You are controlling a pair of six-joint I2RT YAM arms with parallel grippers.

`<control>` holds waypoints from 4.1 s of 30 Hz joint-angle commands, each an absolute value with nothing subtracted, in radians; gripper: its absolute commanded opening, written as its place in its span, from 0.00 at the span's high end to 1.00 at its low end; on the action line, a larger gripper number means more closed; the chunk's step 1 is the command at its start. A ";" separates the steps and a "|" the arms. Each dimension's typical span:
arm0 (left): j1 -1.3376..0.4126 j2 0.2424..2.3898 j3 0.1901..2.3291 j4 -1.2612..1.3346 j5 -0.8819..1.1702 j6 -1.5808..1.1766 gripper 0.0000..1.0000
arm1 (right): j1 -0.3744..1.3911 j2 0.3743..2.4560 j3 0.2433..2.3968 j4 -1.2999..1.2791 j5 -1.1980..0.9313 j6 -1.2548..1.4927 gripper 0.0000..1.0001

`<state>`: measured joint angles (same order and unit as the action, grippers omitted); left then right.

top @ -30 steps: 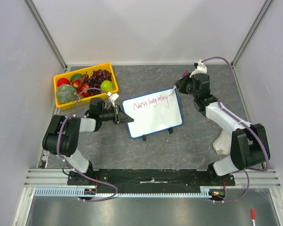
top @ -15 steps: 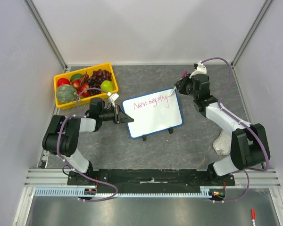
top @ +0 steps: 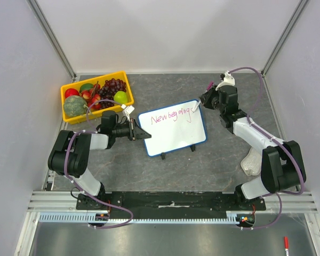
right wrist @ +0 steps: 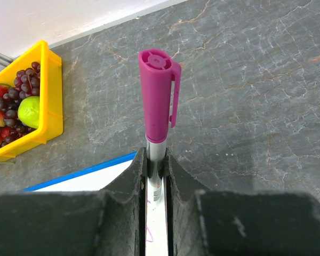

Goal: Write a sentence on the whiteboard
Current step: Write with the whiteboard marker on the whiteboard.

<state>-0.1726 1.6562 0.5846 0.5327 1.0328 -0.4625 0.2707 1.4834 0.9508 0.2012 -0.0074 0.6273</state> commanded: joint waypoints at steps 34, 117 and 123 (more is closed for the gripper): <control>-0.176 1.651 0.595 0.503 0.957 -0.393 0.98 | 0.346 1.237 0.945 0.169 -0.094 0.534 1.00; -0.681 1.195 0.937 0.102 0.489 -0.239 0.98 | 0.505 1.039 0.870 0.210 -0.466 0.607 0.02; -0.681 1.103 0.926 0.006 0.492 -0.196 0.98 | 0.361 1.045 0.862 0.316 -0.736 0.676 0.02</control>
<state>-0.6823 1.1664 0.8925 0.0902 0.5037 -0.2783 0.4301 1.0439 0.8318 0.2302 -0.5171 0.6453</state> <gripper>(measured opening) 0.066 0.979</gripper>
